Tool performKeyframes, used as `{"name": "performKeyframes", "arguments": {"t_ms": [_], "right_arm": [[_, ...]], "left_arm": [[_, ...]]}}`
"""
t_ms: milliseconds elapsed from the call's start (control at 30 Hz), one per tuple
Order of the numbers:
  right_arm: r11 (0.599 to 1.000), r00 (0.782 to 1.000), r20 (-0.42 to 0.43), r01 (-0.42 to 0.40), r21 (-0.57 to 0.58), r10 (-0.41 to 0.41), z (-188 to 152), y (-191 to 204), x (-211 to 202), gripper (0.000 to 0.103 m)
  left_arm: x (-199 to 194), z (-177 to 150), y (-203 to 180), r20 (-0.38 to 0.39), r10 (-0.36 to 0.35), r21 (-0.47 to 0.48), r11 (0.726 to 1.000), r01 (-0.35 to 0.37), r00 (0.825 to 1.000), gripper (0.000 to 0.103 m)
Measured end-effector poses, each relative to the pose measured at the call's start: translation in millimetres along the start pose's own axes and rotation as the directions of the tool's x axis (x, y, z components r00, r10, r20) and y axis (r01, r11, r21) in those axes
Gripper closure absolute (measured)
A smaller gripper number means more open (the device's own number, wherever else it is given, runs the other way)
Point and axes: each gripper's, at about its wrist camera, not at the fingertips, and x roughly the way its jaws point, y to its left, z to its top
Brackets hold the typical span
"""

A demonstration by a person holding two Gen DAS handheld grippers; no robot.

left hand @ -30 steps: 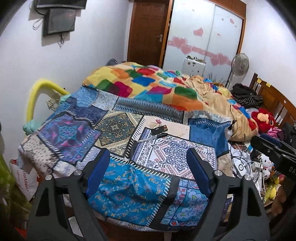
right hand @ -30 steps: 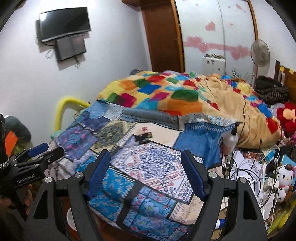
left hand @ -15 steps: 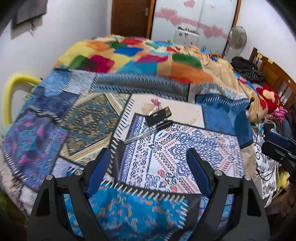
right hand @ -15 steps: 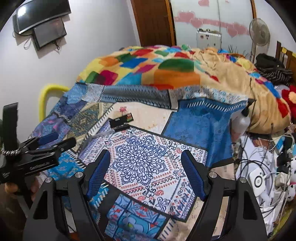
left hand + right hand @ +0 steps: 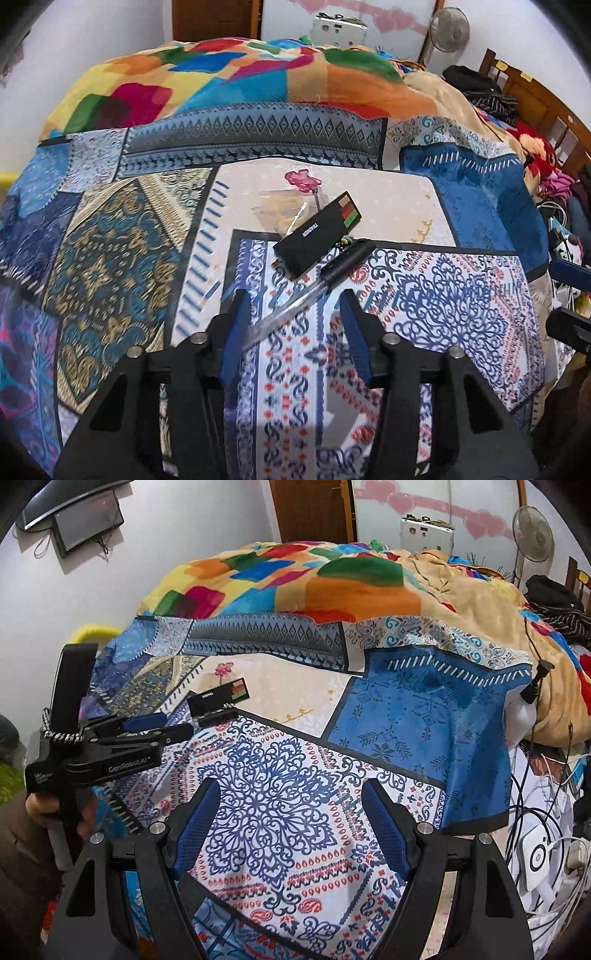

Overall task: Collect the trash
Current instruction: 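Close the left tool on the clear pen and lift it, then close the right tool on the black TRAINER box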

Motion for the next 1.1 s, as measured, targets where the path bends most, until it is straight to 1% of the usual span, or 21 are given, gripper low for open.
{"name": "performKeyframes", "arguments": {"t_ms": [33,200,267,300,333,433,500,533,600,700,767,833,933,1000,1100], "right_arm": [[1.000,1.000,-0.004,0.002,-0.002,-0.002,0.0,-0.2,2.8,0.027],[1.000,1.000,-0.023,0.000,0.008,0.000,0.7,-2.3,12.0,0.027],[1.000,1.000,-0.027,0.002,0.012,-0.001,-0.1,-3.1,12.2,0.027],[1.000,1.000,-0.027,0.004,0.014,-0.003,-0.6,-3.2,11.1,0.027],[1.000,1.000,-0.028,0.005,0.014,-0.004,-0.5,-3.1,10.7,0.027],[1.000,1.000,-0.024,0.007,0.014,-0.007,-0.8,-2.5,6.5,0.027],[1.000,1.000,-0.024,0.009,0.014,-0.009,-0.4,-1.2,4.3,0.027],[1.000,1.000,-0.022,0.005,0.014,-0.005,-0.1,0.1,1.3,0.027],[1.000,1.000,-0.021,-0.001,0.012,0.001,1.3,1.5,-2.1,0.027],[1.000,1.000,-0.014,-0.024,0.015,0.024,6.2,4.2,-6.2,0.027],[0.998,0.999,-0.015,-0.050,0.024,0.050,10.5,6.7,-5.1,0.027],[0.995,0.996,-0.015,-0.090,0.040,0.091,16.8,11.0,0.7,0.027],[0.988,0.989,-0.021,-0.147,0.048,0.148,27.0,20.0,14.8,0.027],[0.983,0.984,-0.024,-0.174,0.051,0.175,36.9,29.2,30.0,0.027],[0.984,0.984,-0.039,-0.171,0.056,0.174,49.6,41.2,54.0,0.027]], "left_arm": [[3.2,0.8,-0.2,-0.007,-0.009,0.004,1.000,0.009,1.000,0.065],[3.8,0.2,-4.7,-0.007,-0.035,0.013,0.999,0.035,0.999,0.069],[3.4,-1.3,-8.4,-0.016,-0.044,0.024,0.999,0.044,0.999,0.074],[2.8,-3.7,-14.2,-0.026,-0.043,0.047,0.998,0.044,0.999,0.080],[2.5,-5.4,-18.5,-0.032,-0.039,0.062,0.997,0.041,0.999,0.085],[3.3,-8.4,-33.0,-0.032,0.024,0.111,0.994,-0.020,0.999,0.090],[1.3,-10.2,-36.8,-0.041,0.029,0.115,0.993,-0.024,0.999,0.095],[-0.3,-11.0,-36.9,-0.044,0.025,0.104,0.994,-0.020,0.999,0.095],[-8.6,-14.7,-36.5,-0.022,0.037,0.081,0.996,-0.036,0.999,0.096],[-32.6,-19.8,-25.8,0.030,-0.005,-0.002,1.000,0.005,1.000,0.096],[-49.6,-22.9,-18.6,0.063,-0.019,-0.042,0.999,0.021,0.998,0.096],[-69.4,-27.3,-8.9,0.100,-0.003,-0.075,0.997,0.010,0.995,0.096],[-87.5,-31.0,7.5,0.129,0.004,-0.134,0.991,0.013,0.992,0.096],[-97.2,-34.0,19.4,0.148,0.047,-0.165,0.986,-0.023,0.988,0.096],[-104.1,-38.9,34.6,0.162,0.105,-0.193,0.978,-0.073,0.981,0.096]]}}
